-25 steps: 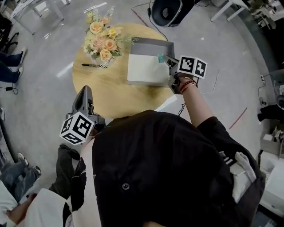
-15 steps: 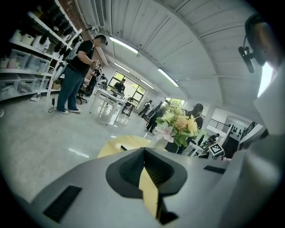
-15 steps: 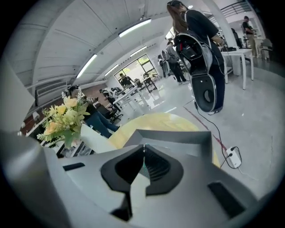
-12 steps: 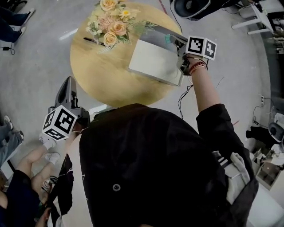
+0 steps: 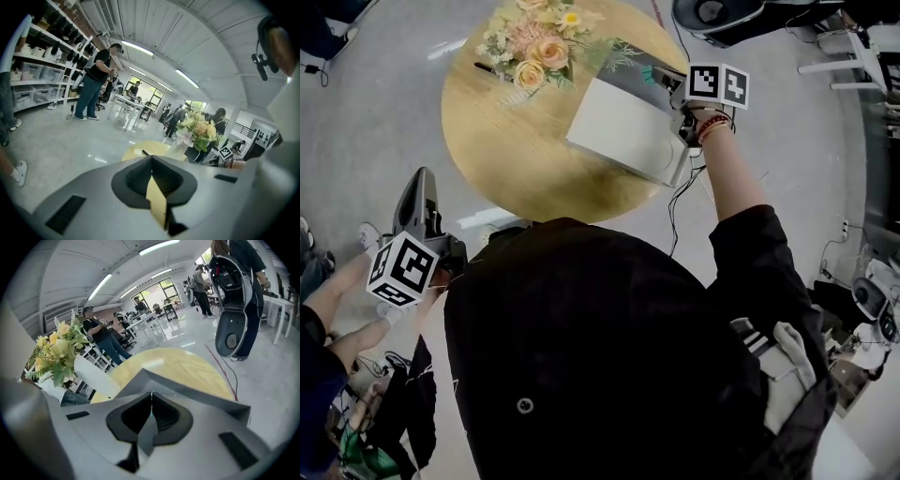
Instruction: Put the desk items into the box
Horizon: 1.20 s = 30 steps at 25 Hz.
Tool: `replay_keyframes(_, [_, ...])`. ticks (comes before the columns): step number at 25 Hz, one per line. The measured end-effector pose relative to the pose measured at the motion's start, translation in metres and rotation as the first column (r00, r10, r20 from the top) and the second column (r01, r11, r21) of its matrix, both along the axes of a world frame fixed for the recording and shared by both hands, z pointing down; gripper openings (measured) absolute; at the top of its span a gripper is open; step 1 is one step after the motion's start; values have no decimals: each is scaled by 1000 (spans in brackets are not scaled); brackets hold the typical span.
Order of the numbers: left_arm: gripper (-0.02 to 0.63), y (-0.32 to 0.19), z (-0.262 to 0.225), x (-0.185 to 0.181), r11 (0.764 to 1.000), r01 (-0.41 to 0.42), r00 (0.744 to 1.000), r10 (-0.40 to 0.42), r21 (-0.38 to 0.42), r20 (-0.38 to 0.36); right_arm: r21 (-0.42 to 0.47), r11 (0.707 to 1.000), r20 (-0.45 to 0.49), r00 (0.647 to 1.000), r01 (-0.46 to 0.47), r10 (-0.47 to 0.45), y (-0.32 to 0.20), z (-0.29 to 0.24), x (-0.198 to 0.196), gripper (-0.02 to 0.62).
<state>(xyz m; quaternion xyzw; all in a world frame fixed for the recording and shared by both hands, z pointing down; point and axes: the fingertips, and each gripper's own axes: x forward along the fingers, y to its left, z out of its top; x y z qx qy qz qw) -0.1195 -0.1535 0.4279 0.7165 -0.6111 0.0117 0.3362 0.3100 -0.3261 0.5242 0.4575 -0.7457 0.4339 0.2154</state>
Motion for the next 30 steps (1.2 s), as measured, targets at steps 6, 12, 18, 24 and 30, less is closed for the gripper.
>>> replay_keyframes(6, [11,17,1,-17,999,39,999,-38,-28,22,-94,995,47,998,41,-36,4,21,-10,14])
replay_keyframes(12, [11,23,10,-16,998,35,999,-35,-52,5,-123,988,11,996,92,-92,3,30,-15,14])
replay_keyframes(18, [11,32,13,-24,997,46,999,-46,-60,7,-148,978,-46,987,144,-152,6,35,-21,14])
replay_keyframes(24, [11,35,14,-30,996,71,997,-71,-48,7,-176,974,-45,987,146,-156,4,44,-20,17])
replay_keyframes(30, [11,45,14,-36,993,104,995,-104,-49,-4,-209,973,-27,994,100,-108,3,48,-12,35])
